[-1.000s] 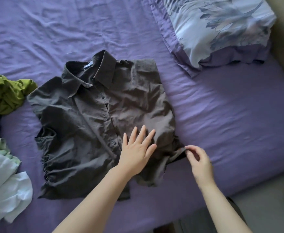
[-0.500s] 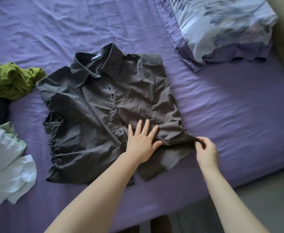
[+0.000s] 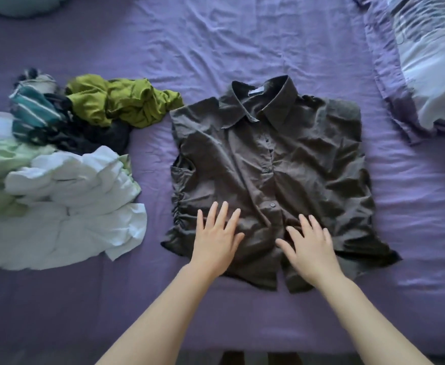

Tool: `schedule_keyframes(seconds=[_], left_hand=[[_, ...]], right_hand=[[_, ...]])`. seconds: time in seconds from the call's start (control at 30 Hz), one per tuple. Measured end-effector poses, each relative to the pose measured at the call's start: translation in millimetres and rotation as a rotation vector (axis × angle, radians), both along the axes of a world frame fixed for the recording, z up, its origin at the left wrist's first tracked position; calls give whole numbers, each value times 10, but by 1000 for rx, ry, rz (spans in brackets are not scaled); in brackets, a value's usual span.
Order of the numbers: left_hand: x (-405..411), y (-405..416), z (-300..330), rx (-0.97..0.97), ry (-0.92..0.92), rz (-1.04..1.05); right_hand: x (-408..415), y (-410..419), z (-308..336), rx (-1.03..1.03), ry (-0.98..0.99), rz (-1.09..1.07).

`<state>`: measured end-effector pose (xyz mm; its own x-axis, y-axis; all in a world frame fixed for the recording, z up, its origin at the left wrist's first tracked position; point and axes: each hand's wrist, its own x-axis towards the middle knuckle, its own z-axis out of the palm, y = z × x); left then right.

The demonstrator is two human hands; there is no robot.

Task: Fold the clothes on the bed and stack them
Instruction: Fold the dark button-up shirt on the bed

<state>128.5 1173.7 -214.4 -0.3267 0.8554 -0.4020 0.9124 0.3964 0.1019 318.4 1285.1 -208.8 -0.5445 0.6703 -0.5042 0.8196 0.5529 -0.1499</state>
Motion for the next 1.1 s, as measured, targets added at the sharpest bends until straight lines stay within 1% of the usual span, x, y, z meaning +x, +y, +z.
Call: schedule_keyframes(seconds=[0.07,0.1,0.13,0.2,0.23,0.3,0.33,0.37,0.47,0.6,0.67,0.73,0.77,0.83,0.87,0.93,0.97,1.03,1.07,1.1], left_hand=[[-127,-89,44,55,21,163],[-188,-128,54,89,26,260],[-256,-163,58,106,19,359],[-408,-228,68,77,-38,538],[-487,-261,66,67,-98,615],[-617,-319,75,88,-309,733],[-658,-349,87,105,-403,749],[-680,-379,103,123,-449,736],[-678,-484,201,228,-450,730],[-628,-625,311,380,-471,835],[-660,-688,299,351,-502,962],[-745,-752,251,230,-494,1072],[-790,-788,230,154,-450,1087],[-849,-852,213,26,-327,1054],[-855,-869,218,-5,-285,1020],[-800,-874,229,12,-207,889],[-742,-864,238,72,-153,774],[-586,-771,237,280,-68,487],[-504,-685,222,379,-53,340],[-426,-575,202,417,-71,190]], right_hand=[[-274,-140,48,145,183,64],[-420,-217,48,180,253,100],[-563,-279,51,144,254,139],[-781,-357,-12,27,163,212],[-849,-367,-78,-23,97,229],[-911,-361,-163,-67,-12,251],[-917,-367,-186,-66,-26,248],[-910,-376,-190,-46,-17,245],[-900,-428,-117,40,49,259],[-1063,-540,-63,17,94,256],[-1189,-546,-101,1,79,236],[-1281,-501,-174,-23,32,225],[-1310,-467,-212,-34,3,238],[-1311,-398,-259,-41,-42,281],[-1277,-373,-266,-31,-42,302],[-1147,-347,-233,5,-13,324],[-1057,-348,-198,33,8,324],[-859,-382,-125,93,56,300],[-767,-397,-89,117,59,272],[-679,-403,-79,136,49,239]])
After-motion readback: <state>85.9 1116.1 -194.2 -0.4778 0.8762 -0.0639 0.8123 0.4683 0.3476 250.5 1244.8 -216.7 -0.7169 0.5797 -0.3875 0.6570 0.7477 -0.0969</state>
